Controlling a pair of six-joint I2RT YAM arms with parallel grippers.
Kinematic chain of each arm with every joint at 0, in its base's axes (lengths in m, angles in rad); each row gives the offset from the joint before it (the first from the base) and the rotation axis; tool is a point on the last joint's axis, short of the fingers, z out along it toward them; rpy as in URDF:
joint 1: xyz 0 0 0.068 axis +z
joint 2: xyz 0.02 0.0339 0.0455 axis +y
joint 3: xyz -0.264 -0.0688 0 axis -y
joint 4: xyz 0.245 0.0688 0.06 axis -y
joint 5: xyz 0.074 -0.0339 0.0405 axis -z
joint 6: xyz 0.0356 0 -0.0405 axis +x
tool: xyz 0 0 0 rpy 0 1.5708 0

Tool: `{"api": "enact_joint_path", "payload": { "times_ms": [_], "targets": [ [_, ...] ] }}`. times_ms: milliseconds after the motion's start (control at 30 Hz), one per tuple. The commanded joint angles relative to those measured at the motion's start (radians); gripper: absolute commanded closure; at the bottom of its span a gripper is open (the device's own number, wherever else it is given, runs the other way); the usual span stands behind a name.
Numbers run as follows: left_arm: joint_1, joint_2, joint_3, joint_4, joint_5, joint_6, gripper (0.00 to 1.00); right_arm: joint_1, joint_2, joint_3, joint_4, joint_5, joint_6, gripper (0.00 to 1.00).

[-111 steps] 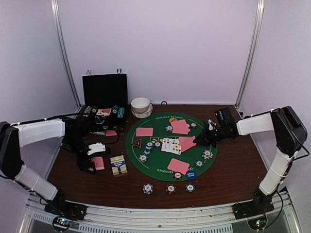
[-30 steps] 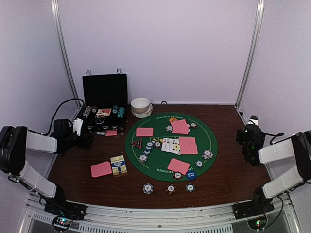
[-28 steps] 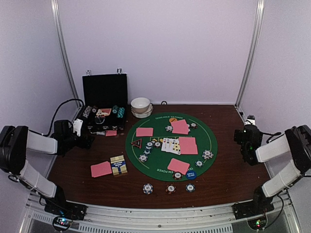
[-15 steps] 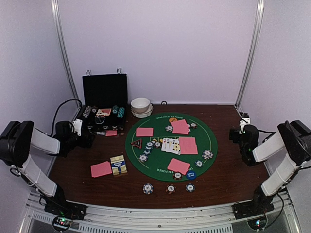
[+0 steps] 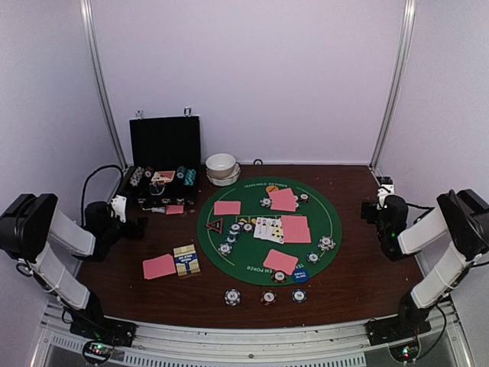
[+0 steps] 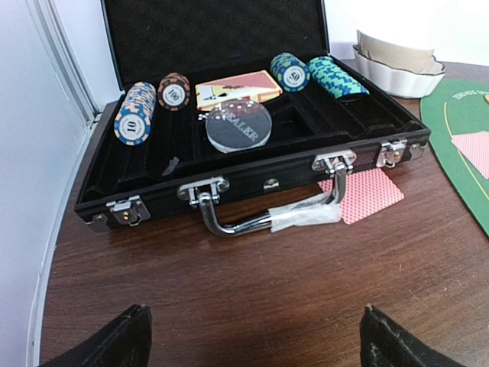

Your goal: Distribute texas hold em gaming equipment

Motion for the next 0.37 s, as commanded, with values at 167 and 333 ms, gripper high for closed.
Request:
{"api": "enact_joint_path", "payload": {
  "times_ms": [167,333],
  "targets": [
    [0.003,0.0,0.018,0.071,-0.006,-0.009,0.02,-0.007,0.004,0.017,0.003,-0.009,-0.001,0.01],
    [0.003,0.0,0.018,0.07,-0.006,-0.009,0.02,-0.012,0.0,0.013,0.011,-0.015,0.0,0.01]
  ]
}}
